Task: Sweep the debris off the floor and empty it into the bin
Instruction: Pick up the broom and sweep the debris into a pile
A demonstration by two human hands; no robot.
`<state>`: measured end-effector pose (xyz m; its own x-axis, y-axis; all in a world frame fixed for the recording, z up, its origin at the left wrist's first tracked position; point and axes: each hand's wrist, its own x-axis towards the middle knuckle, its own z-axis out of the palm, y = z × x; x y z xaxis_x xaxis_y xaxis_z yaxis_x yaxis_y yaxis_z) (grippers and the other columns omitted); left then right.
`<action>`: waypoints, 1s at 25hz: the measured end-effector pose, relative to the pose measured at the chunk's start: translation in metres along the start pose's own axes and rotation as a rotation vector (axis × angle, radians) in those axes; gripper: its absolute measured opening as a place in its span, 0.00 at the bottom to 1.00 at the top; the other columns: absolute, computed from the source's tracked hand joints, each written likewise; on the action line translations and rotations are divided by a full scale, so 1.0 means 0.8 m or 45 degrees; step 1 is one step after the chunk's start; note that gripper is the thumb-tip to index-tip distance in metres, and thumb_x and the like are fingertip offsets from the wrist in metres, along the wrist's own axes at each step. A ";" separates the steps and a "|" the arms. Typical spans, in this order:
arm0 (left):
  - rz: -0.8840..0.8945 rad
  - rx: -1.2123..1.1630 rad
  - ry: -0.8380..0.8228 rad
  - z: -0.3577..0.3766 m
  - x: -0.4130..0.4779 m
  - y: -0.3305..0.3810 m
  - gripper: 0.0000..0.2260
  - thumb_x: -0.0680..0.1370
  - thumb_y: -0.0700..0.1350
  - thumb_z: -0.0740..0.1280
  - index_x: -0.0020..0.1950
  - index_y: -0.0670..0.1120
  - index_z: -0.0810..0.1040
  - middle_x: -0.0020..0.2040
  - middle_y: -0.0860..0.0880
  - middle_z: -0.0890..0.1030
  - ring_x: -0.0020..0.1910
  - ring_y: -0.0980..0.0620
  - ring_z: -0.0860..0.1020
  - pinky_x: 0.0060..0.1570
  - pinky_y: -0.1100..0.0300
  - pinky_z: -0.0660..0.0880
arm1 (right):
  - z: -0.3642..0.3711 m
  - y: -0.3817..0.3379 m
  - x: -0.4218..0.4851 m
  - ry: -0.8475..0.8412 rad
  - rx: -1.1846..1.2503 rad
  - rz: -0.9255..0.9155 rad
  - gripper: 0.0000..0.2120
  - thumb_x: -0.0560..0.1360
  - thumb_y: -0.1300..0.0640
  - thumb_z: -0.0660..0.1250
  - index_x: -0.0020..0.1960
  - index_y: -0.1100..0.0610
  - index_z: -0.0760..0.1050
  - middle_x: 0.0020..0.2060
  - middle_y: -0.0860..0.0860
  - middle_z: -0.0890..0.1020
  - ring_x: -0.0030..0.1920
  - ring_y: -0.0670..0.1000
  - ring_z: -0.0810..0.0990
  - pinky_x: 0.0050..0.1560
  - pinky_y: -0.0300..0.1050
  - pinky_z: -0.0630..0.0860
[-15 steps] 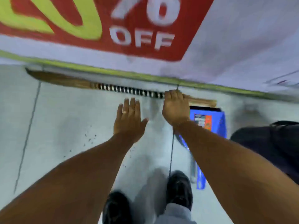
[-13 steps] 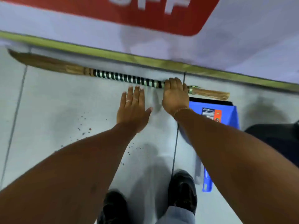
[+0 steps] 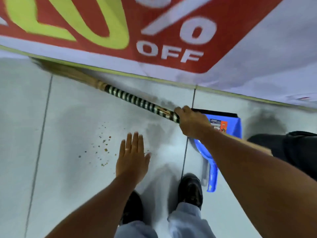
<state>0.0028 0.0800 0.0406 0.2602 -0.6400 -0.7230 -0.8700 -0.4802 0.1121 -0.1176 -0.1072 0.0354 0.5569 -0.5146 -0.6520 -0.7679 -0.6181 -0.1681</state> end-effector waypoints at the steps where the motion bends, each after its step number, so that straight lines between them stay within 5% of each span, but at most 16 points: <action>1: -0.026 -0.018 -0.029 -0.016 -0.033 -0.001 0.30 0.81 0.56 0.44 0.77 0.41 0.40 0.79 0.43 0.42 0.78 0.44 0.39 0.76 0.50 0.41 | -0.011 0.001 -0.029 -0.052 0.068 0.081 0.29 0.76 0.53 0.63 0.74 0.50 0.57 0.63 0.58 0.72 0.56 0.65 0.78 0.53 0.57 0.76; 5: -0.088 -0.097 -0.043 -0.087 -0.129 -0.002 0.30 0.82 0.56 0.46 0.77 0.42 0.41 0.79 0.44 0.43 0.78 0.46 0.40 0.76 0.52 0.41 | -0.047 -0.011 -0.149 -0.028 0.053 0.312 0.26 0.80 0.52 0.55 0.76 0.44 0.53 0.60 0.57 0.74 0.54 0.64 0.80 0.49 0.56 0.77; 8: -0.036 -0.091 -0.001 -0.121 -0.154 -0.002 0.29 0.82 0.55 0.47 0.77 0.41 0.42 0.79 0.44 0.44 0.78 0.46 0.41 0.78 0.51 0.42 | -0.048 -0.061 -0.218 -0.099 0.070 0.318 0.27 0.79 0.60 0.54 0.75 0.44 0.55 0.61 0.57 0.74 0.54 0.62 0.80 0.49 0.55 0.77; 15: 0.112 0.007 0.127 -0.110 -0.229 -0.026 0.29 0.81 0.55 0.49 0.77 0.41 0.46 0.79 0.44 0.50 0.78 0.44 0.47 0.78 0.49 0.47 | 0.021 -0.165 -0.324 -0.305 0.179 0.300 0.23 0.79 0.59 0.52 0.73 0.46 0.60 0.60 0.55 0.72 0.58 0.59 0.76 0.53 0.53 0.75; 20: 0.018 0.060 0.050 -0.054 -0.303 -0.049 0.29 0.82 0.55 0.48 0.77 0.40 0.45 0.79 0.43 0.49 0.78 0.44 0.46 0.78 0.50 0.47 | 0.070 -0.167 -0.411 0.027 0.222 0.310 0.24 0.77 0.59 0.58 0.72 0.45 0.63 0.51 0.55 0.77 0.45 0.59 0.80 0.35 0.49 0.73; 25: 0.017 -0.009 -0.011 -0.013 -0.370 -0.014 0.29 0.82 0.55 0.48 0.77 0.41 0.44 0.79 0.43 0.47 0.78 0.45 0.44 0.78 0.51 0.46 | 0.085 -0.136 -0.440 0.187 0.654 0.535 0.30 0.74 0.65 0.59 0.75 0.53 0.60 0.58 0.60 0.75 0.54 0.63 0.76 0.50 0.52 0.75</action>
<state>-0.0598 0.2684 0.2603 0.2449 -0.6415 -0.7270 -0.8703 -0.4759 0.1268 -0.2520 0.1819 0.2328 0.1876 -0.7471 -0.6377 -0.9612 -0.0060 -0.2757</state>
